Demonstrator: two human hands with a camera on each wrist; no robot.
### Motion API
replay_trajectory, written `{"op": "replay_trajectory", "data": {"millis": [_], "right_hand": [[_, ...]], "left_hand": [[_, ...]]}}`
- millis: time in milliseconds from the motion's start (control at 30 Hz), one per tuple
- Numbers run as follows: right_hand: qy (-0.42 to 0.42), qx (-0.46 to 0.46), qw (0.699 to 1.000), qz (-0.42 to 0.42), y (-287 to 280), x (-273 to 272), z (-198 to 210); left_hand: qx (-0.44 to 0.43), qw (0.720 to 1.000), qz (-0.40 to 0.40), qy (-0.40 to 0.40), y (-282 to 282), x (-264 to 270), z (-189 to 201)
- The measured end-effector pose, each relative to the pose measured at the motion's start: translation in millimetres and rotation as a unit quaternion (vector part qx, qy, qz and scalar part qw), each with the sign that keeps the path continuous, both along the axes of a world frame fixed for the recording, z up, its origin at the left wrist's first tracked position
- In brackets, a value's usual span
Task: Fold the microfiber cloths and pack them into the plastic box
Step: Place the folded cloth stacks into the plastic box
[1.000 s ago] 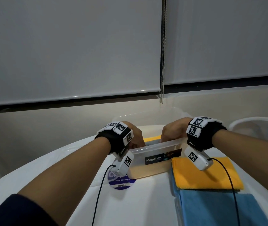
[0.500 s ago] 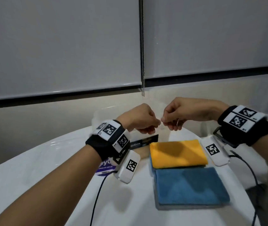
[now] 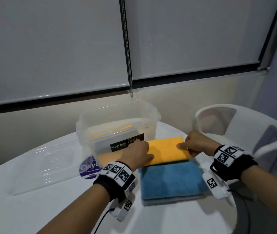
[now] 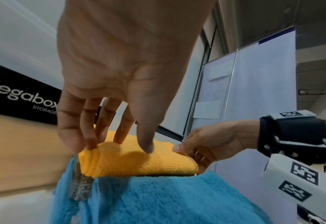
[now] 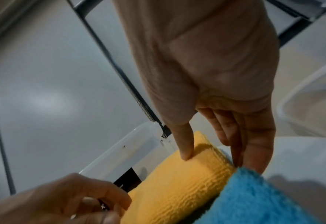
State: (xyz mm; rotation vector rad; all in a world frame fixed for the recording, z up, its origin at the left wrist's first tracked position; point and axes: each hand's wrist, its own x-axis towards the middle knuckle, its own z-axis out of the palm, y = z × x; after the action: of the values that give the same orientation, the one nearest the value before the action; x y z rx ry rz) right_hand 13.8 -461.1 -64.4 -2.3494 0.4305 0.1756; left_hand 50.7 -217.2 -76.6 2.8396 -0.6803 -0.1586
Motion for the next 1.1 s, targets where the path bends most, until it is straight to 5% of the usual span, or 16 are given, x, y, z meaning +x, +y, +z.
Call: {"op": "replay_trajectory", "data": {"millis": [167,400,533,667,767,900,1100], "right_hand": [[0.04,0.088,0.994,-0.048,-1,-1,-9],[0.053,0.088,0.993,-0.051,0,1,5],[0.063,0.101,0.992,-0.05,-1,4,17],[0.043,0.318,0.944,-0.079,-3,2,33],[-0.012,0.427,0.901,-0.07,-6,-2,53],[-0.106,0.438,0.891,-0.059,-2,-7,87],[-0.176,0.404,0.897,-0.011,4,-7,130]], "left_hand": [[0.087,0.995,-0.035,-0.018,-4,-1,-3],[0.09,0.986,-0.082,-0.115,-5,-6,6],[0.023,0.987,-0.074,-0.141,-1,-5,21],[-0.053,0.986,-0.087,-0.131,2,-6,28],[-0.188,0.978,-0.076,-0.039,6,-7,31],[-0.428,0.893,-0.014,0.138,6,-20,41],[-0.637,0.732,0.062,0.234,9,-30,75]]}}
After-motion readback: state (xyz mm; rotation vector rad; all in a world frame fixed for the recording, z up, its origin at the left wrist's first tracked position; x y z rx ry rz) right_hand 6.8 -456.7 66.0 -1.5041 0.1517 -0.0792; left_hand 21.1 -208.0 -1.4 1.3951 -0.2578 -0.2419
